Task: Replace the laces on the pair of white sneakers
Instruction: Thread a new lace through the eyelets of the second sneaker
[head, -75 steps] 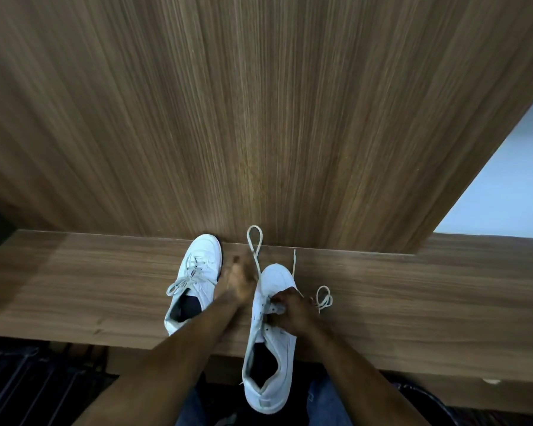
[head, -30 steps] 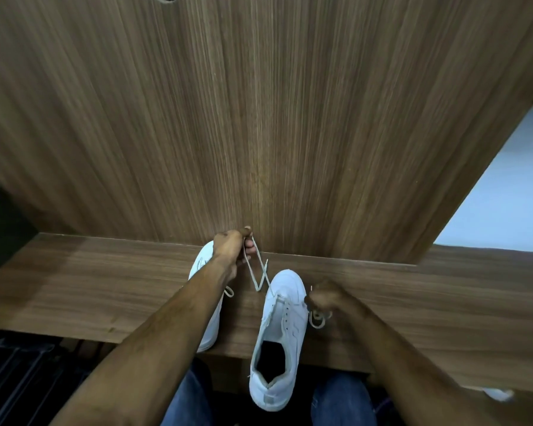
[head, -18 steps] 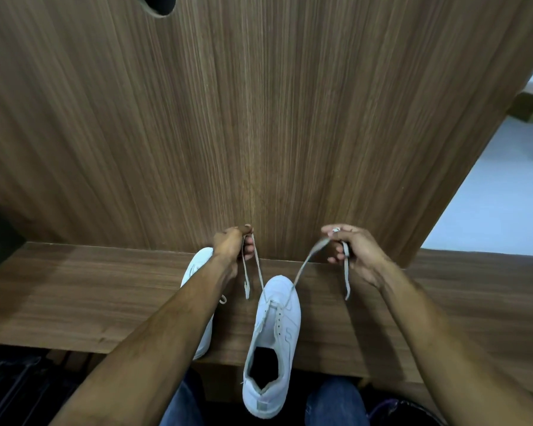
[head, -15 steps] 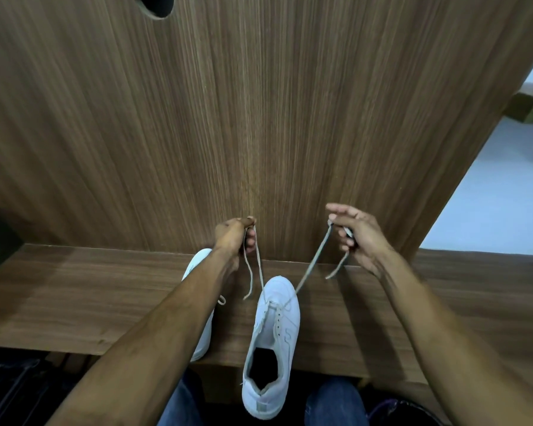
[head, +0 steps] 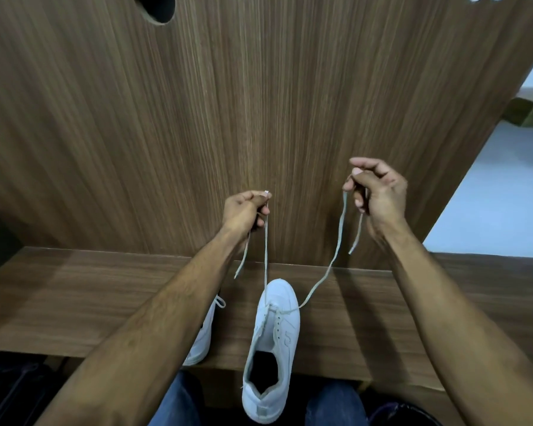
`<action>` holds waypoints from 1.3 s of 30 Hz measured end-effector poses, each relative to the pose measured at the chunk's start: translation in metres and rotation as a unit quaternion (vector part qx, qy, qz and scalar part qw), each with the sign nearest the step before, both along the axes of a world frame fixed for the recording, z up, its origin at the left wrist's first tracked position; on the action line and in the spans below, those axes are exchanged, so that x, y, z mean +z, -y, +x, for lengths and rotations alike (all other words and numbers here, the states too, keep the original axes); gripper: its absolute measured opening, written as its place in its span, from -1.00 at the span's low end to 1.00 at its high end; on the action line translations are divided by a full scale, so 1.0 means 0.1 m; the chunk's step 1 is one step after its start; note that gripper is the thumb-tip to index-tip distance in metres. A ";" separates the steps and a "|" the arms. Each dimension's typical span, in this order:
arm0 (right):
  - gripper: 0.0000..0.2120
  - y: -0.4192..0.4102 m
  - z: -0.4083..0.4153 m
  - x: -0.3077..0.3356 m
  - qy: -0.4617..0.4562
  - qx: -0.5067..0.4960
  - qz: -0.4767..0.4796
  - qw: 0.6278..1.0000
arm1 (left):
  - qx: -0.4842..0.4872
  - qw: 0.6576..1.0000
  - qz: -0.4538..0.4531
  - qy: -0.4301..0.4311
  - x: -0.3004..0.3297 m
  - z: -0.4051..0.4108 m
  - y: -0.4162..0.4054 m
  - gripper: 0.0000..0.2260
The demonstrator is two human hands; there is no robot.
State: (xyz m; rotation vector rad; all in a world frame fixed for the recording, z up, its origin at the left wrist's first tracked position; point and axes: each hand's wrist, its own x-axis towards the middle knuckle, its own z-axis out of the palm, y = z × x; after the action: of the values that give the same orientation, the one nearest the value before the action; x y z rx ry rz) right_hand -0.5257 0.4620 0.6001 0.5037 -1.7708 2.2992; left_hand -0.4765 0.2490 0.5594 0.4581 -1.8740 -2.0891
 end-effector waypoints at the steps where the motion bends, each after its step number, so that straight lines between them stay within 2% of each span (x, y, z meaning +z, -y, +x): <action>1: -0.85 0.02 0.01 0.01 -0.006 -0.001 0.012 1.000 | -0.001 1.000 -0.015 -0.008 0.01 0.00 -0.01 -0.88; 4: -0.82 0.09 0.03 -0.08 0.009 -0.020 0.077 0.997 | 0.006 0.999 -0.038 -0.033 0.07 -0.02 -0.01 -0.88; 8: -0.85 0.18 0.11 -0.47 0.091 -0.006 0.156 0.984 | 0.032 0.998 -0.021 -0.059 0.20 -0.08 0.07 -0.82; 12: -0.85 0.25 0.21 -0.55 0.149 0.031 0.162 0.975 | 0.030 0.996 -0.029 -0.076 0.34 -0.14 0.16 -0.86; 14: -0.84 0.29 0.23 -0.39 0.135 0.053 0.149 0.978 | 0.017 0.996 -0.032 -0.076 0.35 -0.16 0.16 -0.88; 19: -0.83 0.42 0.25 0.27 0.007 0.100 0.112 0.989 | -0.021 0.994 -0.066 -0.086 0.40 -0.14 0.02 -0.89; 23: -0.82 0.54 0.19 0.59 -0.066 0.093 0.132 0.985 | -0.055 0.986 -0.097 -0.124 0.55 -0.10 -0.15 -0.83; 29: -0.83 0.66 0.22 0.57 -0.060 0.095 0.120 0.986 | -0.074 0.969 -0.163 -0.169 0.72 -0.06 -0.24 -0.87; 33: -0.82 0.60 0.25 0.36 -0.016 0.088 0.108 0.990 | -0.031 0.974 -0.176 -0.138 0.48 -0.08 -0.12 -0.85; 35: -0.81 0.57 0.28 0.19 0.016 0.080 0.095 0.992 | 0.015 0.952 -0.302 -0.051 0.24 -0.09 0.02 -0.81; 37: -0.80 0.56 0.31 0.00 0.050 0.081 0.073 0.993 | 0.050 0.899 -0.428 0.081 0.00 0.02 0.11 -0.70; 38: -0.79 0.54 0.32 -0.10 0.069 0.085 0.063 0.992 | 0.040 0.894 -0.436 0.096 -0.15 0.07 0.09 -0.67; 39: -0.79 0.54 0.33 -0.19 0.087 0.090 0.052 0.991 | 0.001 0.909 -0.410 0.076 -0.28 0.14 0.05 -0.66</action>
State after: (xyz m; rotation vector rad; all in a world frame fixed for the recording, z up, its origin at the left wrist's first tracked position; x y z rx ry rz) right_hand -0.4925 0.4075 0.5811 0.5146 -2.0125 2.4470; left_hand -0.4625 0.2445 0.5314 0.4012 -2.5884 -1.0933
